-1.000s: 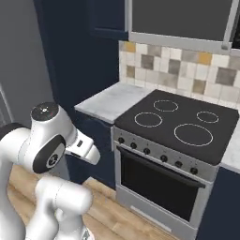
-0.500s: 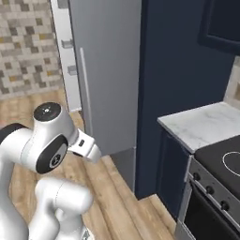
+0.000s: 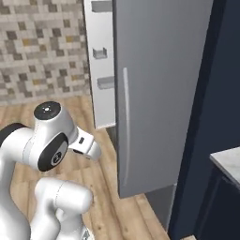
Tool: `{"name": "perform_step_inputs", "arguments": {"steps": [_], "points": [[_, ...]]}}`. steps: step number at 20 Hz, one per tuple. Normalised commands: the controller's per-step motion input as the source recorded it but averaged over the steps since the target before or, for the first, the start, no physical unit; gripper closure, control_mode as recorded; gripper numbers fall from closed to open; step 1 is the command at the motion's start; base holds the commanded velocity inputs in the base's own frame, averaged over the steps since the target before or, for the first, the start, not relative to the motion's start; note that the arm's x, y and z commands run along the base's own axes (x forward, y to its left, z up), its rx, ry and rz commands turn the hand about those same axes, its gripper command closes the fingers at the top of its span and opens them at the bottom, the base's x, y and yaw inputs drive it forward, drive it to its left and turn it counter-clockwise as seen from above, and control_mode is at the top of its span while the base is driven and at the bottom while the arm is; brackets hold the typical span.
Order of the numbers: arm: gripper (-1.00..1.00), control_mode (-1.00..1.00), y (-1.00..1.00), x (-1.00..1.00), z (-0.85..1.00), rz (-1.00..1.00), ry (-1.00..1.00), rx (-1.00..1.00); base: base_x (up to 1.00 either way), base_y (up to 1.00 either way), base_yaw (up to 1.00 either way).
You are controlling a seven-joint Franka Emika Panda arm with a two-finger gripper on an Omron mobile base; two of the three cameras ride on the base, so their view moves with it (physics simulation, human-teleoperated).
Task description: Take a sugar cube from the saucer and place it inside the coffee. Then, grab milk from the fridge and place it next to the coffee on the counter to sweeten the coffee.
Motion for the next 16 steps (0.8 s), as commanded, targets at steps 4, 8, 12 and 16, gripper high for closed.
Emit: {"name": "perform_step_inputs", "arguments": {"steps": [4,8,12,16], "points": [[-1.0,1.0,0.0,0.0,0.0,0.0,0.0,0.0,0.88,1.0,-0.1],[-1.0,1.0,0.0,0.0,0.0,0.0,0.0,0.0,0.67,0.99,-0.48],[-1.0,1.0,0.0,0.0,0.0,0.0,0.0,0.0,0.37,0.53,-0.85],[-1.0,1.0,0.0,0.0,0.0,0.0,0.0,0.0,0.33,0.45,-0.88]]}}
